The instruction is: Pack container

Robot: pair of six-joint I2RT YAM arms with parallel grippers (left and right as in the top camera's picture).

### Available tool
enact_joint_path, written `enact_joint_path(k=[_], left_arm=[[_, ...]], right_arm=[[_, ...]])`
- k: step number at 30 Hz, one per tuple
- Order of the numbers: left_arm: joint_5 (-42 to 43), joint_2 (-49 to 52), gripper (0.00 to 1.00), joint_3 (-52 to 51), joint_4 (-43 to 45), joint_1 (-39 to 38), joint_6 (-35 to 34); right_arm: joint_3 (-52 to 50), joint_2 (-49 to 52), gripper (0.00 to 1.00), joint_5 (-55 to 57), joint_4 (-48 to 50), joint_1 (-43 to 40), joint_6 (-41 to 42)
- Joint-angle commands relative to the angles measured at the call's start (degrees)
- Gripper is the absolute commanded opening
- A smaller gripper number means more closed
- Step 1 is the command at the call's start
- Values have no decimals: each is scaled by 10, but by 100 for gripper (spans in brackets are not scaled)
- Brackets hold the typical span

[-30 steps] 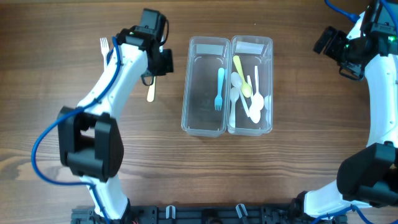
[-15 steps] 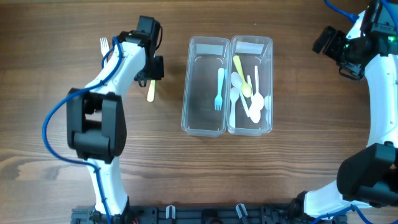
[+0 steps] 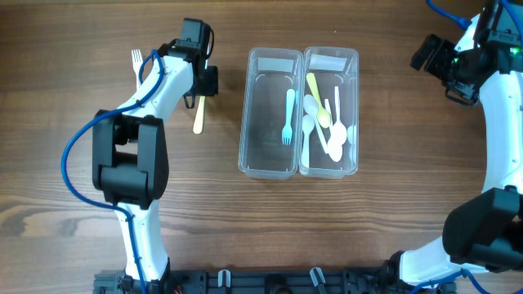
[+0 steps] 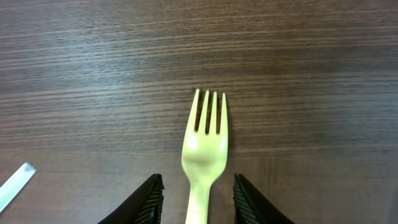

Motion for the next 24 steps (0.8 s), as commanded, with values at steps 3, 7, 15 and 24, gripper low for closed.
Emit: enact_joint_path(k=[3, 7, 15, 24], left_arm=[[15, 25, 38, -1, 17, -1, 14], [15, 28, 38, -1, 19, -1, 32], [15, 53, 41, -1, 15, -1, 43], [15, 65, 23, -1, 2, -2, 43]], right_arm=[[5, 5, 100, -11, 0, 1, 2], [5, 5, 100, -11, 0, 1, 3], [5, 5, 100, -11, 0, 1, 2], [5, 5, 100, -11, 0, 1, 2]])
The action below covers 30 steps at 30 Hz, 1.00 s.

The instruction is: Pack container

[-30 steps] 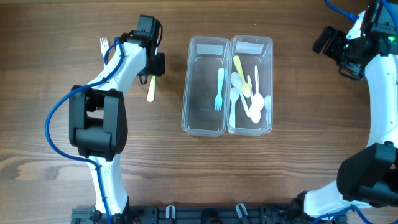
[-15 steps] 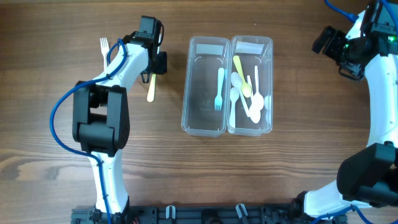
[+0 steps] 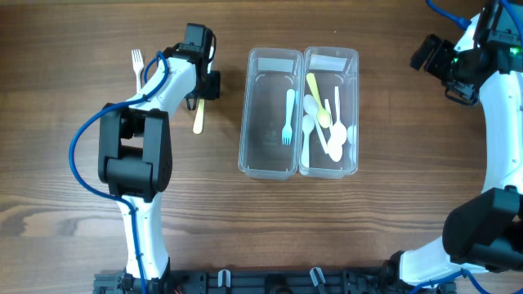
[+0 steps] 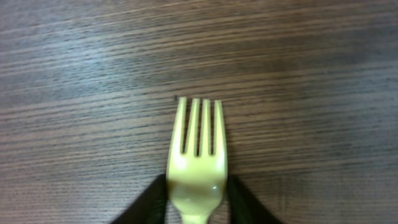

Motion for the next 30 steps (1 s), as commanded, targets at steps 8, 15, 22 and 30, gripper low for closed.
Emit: enact_joint_path(k=[8, 15, 22, 30], left_arm=[[3, 8, 13, -5, -38, -6, 5], [3, -66, 13, -5, -57, -23, 5], [2, -168, 13, -5, -65, -88, 5], [3, -217, 20, -6, -66, -170, -60]], right_arm=[[5, 5, 100, -7, 0, 1, 2], [5, 5, 100, -7, 2, 1, 2], [5, 5, 100, -7, 4, 1, 2], [5, 5, 100, -7, 4, 1, 2]])
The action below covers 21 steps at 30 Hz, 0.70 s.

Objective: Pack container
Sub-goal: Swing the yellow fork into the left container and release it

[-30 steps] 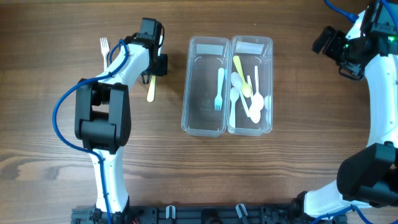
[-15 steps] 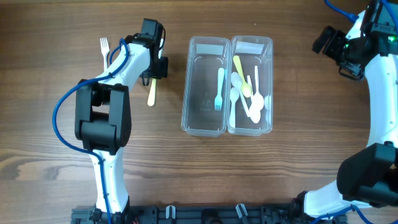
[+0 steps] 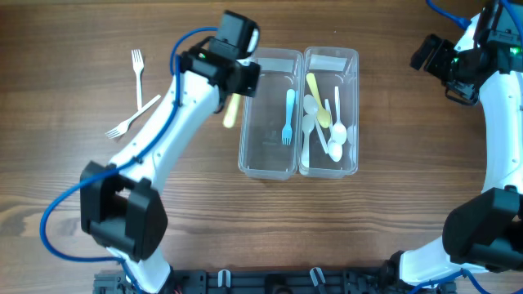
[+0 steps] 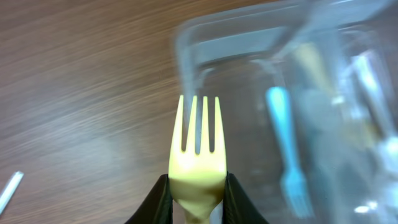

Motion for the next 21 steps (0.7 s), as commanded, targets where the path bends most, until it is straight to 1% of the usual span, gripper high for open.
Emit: enact_joint_path(k=[1, 2, 4, 6, 8, 10, 13, 16, 18, 21], left_arm=[[3, 2, 21, 0, -1, -33, -61], [3, 12, 21, 0, -1, -44, -81], [13, 27, 23, 0, 1, -53, -96], [38, 49, 29, 0, 8, -63, -104], [46, 65, 39, 0, 9, -70, -105], [46, 68, 52, 0, 8, -73, -104], [45, 52, 60, 0, 5, -68, -104], [34, 16, 64, 0, -17, -47, -102], [12, -12, 69, 0, -41, -23, -96], [-22, -37, 69, 0, -75, 16, -47]], right_arm=[[5, 5, 100, -7, 4, 1, 2], [5, 5, 100, -7, 4, 1, 2], [5, 5, 100, -7, 4, 1, 2], [5, 5, 100, -7, 4, 1, 2], [5, 5, 100, -7, 4, 1, 2], [5, 5, 100, -7, 4, 1, 2], [5, 5, 100, -7, 4, 1, 2], [5, 5, 100, -7, 4, 1, 2], [5, 5, 100, -7, 4, 1, 2], [5, 5, 100, -7, 4, 1, 2]])
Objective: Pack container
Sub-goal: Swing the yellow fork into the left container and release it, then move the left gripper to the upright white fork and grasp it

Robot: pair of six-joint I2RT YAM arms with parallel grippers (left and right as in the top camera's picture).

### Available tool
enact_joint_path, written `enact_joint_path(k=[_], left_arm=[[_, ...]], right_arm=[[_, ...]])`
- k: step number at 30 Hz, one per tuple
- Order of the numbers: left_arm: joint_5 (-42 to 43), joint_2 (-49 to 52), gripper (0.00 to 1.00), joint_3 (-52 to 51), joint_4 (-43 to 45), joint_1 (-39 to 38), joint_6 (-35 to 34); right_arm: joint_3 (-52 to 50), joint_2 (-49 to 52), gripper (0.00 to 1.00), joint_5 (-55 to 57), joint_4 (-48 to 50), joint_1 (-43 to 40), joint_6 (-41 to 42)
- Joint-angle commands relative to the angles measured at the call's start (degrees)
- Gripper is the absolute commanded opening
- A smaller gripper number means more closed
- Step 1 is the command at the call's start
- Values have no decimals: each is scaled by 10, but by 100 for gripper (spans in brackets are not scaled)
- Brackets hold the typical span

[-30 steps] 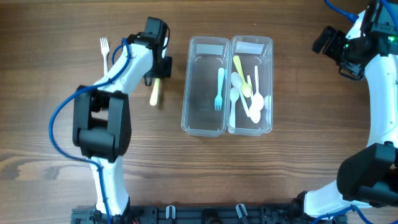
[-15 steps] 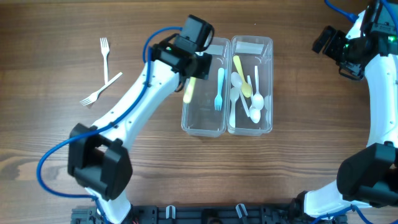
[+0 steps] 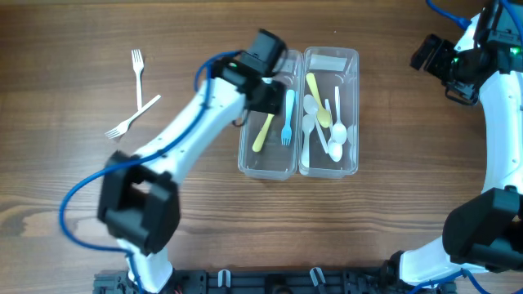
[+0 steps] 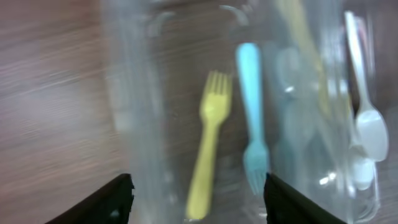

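Two clear plastic bins stand side by side mid-table. The left bin [image 3: 249, 114] holds a yellow fork [image 3: 263, 131] [image 4: 210, 149] and a blue fork [image 3: 288, 116] [image 4: 251, 118]. The right bin [image 3: 353, 98] holds several spoons [image 3: 327, 122], white and yellow. My left gripper [image 3: 263, 77] [image 4: 198, 202] hangs open above the left bin, the yellow fork lying loose below it. Two white forks [image 3: 135, 94] lie on the table at far left. My right gripper [image 3: 433, 53] stays at the far right edge, its jaws unclear.
The wooden table [image 3: 392, 212] surrounds the bins. The left arm [image 3: 172, 147] stretches diagonally from the front left toward the bins. The right arm [image 3: 498, 122] runs along the right edge.
My left gripper moved right from the left bin's outer edge to above the bin and opened. The yellow fork left its fingers and now lies inside the left bin beside the blue fork.
The left gripper stood open around the yellow fork on the table left of the bins. Then it was shut on the fork's neck. Then it held the fork raised at the left bin's edge. Now the fork lies in the bin and the gripper is open.
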Motion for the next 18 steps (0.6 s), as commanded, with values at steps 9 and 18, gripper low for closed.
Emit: enact_joint_path(k=[9, 18], left_arm=[[-67, -34, 71, 2, -105, 251, 200], [51, 31, 71, 2, -64, 383, 182]], right_arm=[[5, 5, 100, -7, 3, 1, 2], [5, 5, 100, -7, 4, 1, 2]])
